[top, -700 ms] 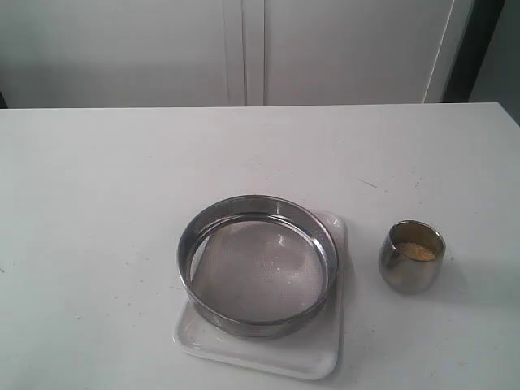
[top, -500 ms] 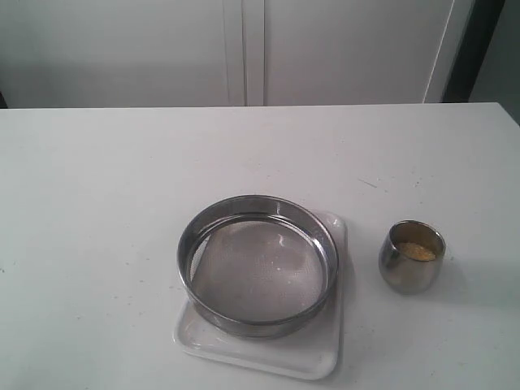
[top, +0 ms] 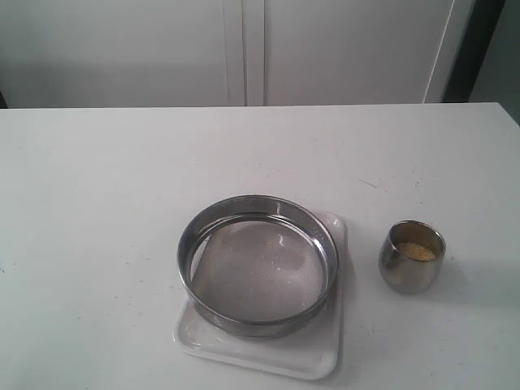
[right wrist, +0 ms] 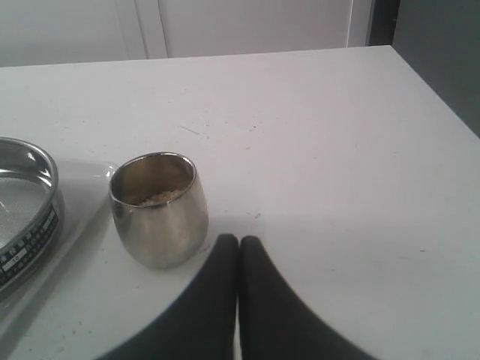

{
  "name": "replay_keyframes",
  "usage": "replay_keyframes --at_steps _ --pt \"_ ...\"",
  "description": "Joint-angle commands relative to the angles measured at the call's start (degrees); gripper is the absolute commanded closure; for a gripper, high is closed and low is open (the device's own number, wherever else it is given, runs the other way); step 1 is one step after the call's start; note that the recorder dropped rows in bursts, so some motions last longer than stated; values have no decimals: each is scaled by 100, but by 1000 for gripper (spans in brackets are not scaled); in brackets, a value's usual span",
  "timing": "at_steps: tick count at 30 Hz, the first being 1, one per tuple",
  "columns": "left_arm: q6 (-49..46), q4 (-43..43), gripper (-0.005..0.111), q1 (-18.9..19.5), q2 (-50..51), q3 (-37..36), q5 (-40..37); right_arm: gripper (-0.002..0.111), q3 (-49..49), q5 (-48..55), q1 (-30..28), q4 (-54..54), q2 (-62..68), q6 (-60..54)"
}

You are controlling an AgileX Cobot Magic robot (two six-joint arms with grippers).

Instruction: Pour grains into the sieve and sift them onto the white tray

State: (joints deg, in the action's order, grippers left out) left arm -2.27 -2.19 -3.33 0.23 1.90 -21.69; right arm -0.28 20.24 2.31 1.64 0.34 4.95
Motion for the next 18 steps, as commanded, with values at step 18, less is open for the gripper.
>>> replay_keyframes --at_steps 18 --pt "29 -55 107 -9 -23 -26 26 108 28 -2871 -34 -26 -34 -14"
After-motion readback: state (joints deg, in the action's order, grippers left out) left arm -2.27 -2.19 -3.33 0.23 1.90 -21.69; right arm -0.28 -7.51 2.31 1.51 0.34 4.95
